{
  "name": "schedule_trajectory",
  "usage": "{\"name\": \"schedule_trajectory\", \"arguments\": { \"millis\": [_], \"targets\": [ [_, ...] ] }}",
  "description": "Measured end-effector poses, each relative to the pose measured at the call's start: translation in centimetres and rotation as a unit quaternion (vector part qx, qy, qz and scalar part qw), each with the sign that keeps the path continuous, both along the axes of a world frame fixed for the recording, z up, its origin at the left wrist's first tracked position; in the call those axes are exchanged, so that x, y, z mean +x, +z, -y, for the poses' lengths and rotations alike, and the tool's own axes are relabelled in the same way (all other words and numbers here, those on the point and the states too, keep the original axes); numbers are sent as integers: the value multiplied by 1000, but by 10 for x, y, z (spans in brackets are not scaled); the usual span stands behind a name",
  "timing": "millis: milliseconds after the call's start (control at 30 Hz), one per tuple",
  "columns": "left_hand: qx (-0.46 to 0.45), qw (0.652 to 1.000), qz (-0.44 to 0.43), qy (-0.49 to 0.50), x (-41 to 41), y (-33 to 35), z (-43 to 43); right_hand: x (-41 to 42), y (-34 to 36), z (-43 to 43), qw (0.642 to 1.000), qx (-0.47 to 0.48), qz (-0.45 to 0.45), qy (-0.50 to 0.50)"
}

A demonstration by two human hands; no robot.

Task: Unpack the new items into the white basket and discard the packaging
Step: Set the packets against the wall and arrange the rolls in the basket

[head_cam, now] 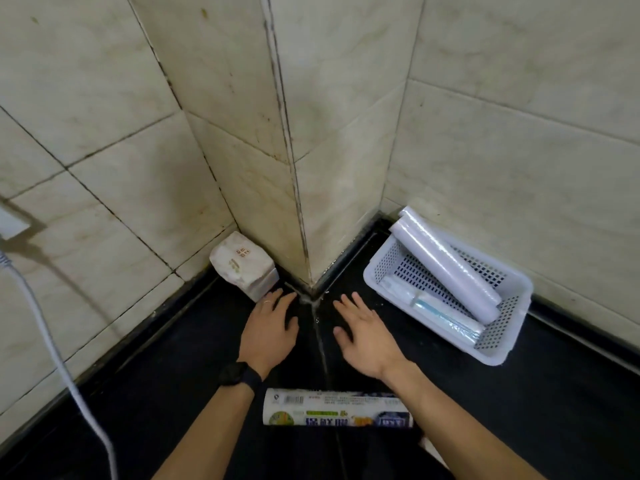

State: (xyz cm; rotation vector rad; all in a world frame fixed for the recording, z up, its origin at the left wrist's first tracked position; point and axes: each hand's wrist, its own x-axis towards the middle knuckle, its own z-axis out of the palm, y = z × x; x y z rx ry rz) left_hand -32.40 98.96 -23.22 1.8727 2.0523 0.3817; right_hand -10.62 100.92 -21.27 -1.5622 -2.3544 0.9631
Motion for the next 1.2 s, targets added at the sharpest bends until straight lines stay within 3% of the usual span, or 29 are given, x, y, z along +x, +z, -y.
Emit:
{"name": "schedule_trajectory", "arguments": {
  "millis": [200,533,733,1033,1200],
  "targets": [
    [-26,995,84,-54,106,14,48,108,32,73,980,-15,-102,-169],
    [-34,987,82,-133,195,24,30,217,39,104,950,-24,-84,-299],
    [-50,985,67,-151,208,28,-36,236,33,65,946,-11,-55,-321],
    [-79,981,175,-30,193,4,-180,230,12,-51,947,-29,9,-320],
    [-106,959,262,30,198,5,-224,229,-7,-115,955,-74,69,-277]
  ]
}}
